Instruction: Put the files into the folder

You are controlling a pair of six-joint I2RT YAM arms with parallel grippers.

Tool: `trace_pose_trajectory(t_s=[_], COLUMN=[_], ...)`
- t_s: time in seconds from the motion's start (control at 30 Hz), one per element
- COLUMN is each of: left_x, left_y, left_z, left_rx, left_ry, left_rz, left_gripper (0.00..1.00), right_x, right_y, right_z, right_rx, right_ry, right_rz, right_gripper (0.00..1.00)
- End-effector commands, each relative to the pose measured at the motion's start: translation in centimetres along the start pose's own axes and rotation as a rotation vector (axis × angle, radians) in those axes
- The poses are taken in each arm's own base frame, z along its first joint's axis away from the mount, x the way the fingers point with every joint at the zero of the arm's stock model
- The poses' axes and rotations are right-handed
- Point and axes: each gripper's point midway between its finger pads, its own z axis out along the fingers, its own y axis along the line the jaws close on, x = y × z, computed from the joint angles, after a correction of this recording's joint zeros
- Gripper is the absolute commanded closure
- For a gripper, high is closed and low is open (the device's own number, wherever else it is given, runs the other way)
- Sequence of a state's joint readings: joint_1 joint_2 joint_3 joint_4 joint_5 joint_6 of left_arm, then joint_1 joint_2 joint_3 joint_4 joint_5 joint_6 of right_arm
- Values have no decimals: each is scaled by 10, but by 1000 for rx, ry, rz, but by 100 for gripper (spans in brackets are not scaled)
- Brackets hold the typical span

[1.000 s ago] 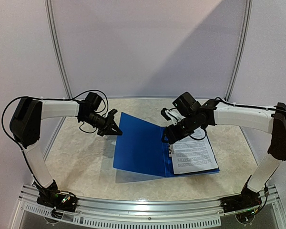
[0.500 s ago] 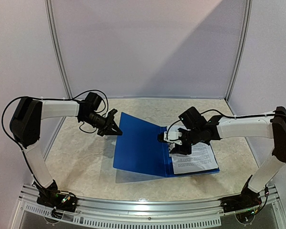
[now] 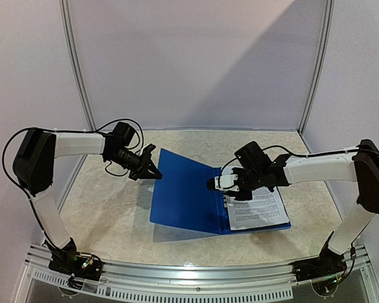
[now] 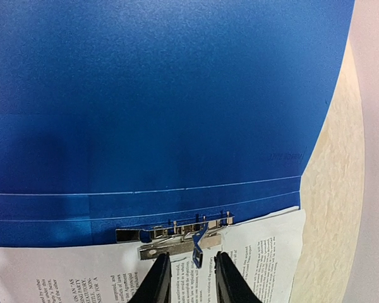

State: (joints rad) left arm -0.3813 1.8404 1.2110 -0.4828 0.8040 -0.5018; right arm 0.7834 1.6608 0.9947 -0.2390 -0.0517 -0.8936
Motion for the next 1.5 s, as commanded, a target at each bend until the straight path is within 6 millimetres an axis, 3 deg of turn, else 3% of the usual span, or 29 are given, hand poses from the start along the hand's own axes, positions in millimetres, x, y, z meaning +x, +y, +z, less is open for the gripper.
trace_pose_trajectory(t_s=[0.0, 0.53, 0.83, 1.13, 1.47], left_x=[-1, -1, -1, -6, -8], left_y=[-3, -2, -1, 1, -1], left_z=[-3, -2, -1, -9, -11], left_rx=[5, 6, 8, 0, 11], left_ry=[-15, -16, -11, -21, -23], left_rz=[17, 10, 6, 17, 17], left_gripper=[100, 100, 100, 100, 100], right_x=[1, 8, 18, 46, 60], right_y=[-8, 3, 31, 67, 95], right_z=[6, 11, 17, 20, 26], right_rx=[28, -25, -100, -193, -264], right_ry=[17, 41, 68, 178, 223], right_rz=[-6, -13, -25, -77, -94], right_gripper=[78, 94, 100, 100, 100])
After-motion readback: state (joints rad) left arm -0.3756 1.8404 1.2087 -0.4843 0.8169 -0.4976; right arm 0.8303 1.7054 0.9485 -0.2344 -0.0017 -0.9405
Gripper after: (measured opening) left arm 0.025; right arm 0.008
